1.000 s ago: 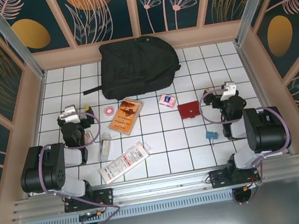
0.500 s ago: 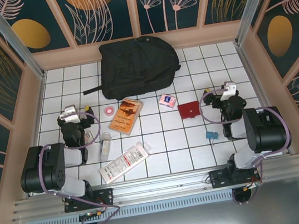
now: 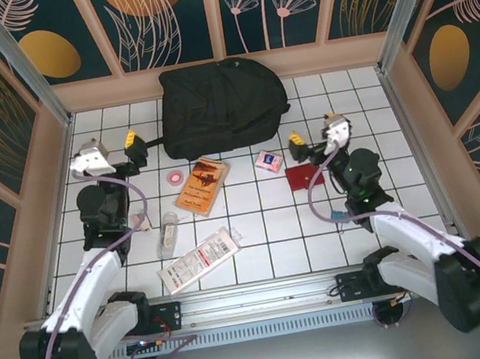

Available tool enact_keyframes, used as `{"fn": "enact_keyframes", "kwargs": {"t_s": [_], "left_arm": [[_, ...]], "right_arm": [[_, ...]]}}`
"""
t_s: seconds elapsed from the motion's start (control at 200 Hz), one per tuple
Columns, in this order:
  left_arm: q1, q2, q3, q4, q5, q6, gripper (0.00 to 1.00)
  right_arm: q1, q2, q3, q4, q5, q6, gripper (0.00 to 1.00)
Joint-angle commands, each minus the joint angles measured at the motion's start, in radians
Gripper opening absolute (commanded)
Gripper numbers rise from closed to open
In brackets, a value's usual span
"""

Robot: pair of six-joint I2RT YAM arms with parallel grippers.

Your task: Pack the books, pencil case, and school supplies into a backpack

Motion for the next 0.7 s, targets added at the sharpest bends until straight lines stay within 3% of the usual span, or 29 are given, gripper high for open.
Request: {"fn": "enact_keyframes", "kwargs": {"t_s": [0.0,0.075,0.16,0.225,0.275,0.305,0.345,0.46,0.576,0.651,0.691], "left_arm": [[-0.049,-0.053,0.104,-0.315,0.133,-0.212,0.99],[-0.13,-0.074,0.192,-0.461,0.137,-0.158,0.99],[-0.169,-0.078,0.266,-0.595,0.106,-0.15,0.99],[-0.177,-0.074,0.323,-0.727,0.022,-0.256,0.99],[-0.177,-0.081,0.347,-0.811,-0.016,-0.333,0.99],[-0.177,-0.086,0.349,-0.842,-0.048,-0.363,0.99],[-0.177,-0.095,0.328,-0.834,-0.089,-0.382,0.99],[-0.175,-0.07,0.272,-0.789,-0.115,-0.431,0.99],[-0.176,0.103,0.405,-0.937,-0.031,-0.398,0.99],[-0.175,0.146,0.41,-0.94,0.007,-0.4,0.99],[-0.176,0.143,0.391,-0.916,0.027,-0.403,0.99]], "right_arm": [[0.204,-0.066,0.118,-0.235,0.139,-0.092,0.99],[0.3,-0.049,0.246,-0.4,0.181,-0.097,0.99],[0.333,0.011,0.393,-0.538,0.293,-0.008,0.99],[0.323,0.081,0.537,-0.687,0.465,0.191,0.99],[0.279,0.145,0.671,-0.883,0.515,0.365,0.99],[0.233,0.182,0.738,-0.972,0.471,0.412,0.99],[0.15,0.23,0.793,-1.02,0.316,0.426,0.99],[-0.047,0.31,0.807,-1.015,0.039,0.578,0.99],[-0.069,0.372,0.803,-0.981,0.0,0.537,0.99],[-0.075,0.437,0.829,-0.977,0.072,0.591,0.99],[-0.083,0.482,0.856,-0.97,0.042,0.557,0.99]]}}
